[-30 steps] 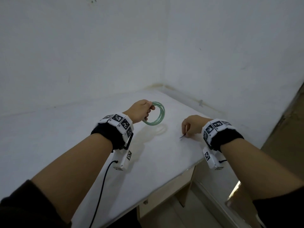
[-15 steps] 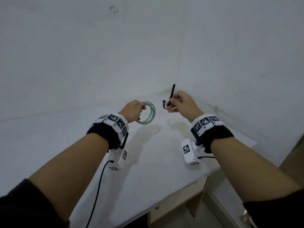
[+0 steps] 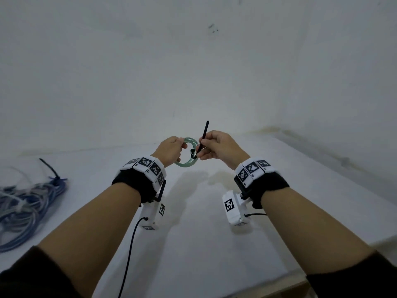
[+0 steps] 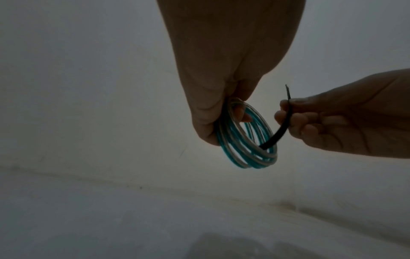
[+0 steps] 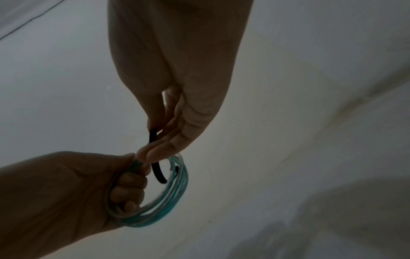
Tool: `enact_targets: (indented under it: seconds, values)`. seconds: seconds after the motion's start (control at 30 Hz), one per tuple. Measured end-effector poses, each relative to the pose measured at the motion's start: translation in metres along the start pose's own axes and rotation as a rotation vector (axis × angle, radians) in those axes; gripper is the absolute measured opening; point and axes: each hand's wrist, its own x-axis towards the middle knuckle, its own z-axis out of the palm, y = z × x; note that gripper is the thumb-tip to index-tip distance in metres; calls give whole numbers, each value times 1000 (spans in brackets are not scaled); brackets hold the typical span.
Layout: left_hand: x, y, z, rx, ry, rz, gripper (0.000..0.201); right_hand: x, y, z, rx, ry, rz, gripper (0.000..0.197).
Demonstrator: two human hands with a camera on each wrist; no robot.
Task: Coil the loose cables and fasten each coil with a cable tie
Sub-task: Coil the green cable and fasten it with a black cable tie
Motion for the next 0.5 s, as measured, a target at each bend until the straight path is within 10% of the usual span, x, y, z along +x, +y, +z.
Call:
enact_targets:
  seconds: [0.5]
  values:
    - [-19, -29, -88, 116, 164, 7, 24, 33, 5, 99, 112, -118, -126, 17]
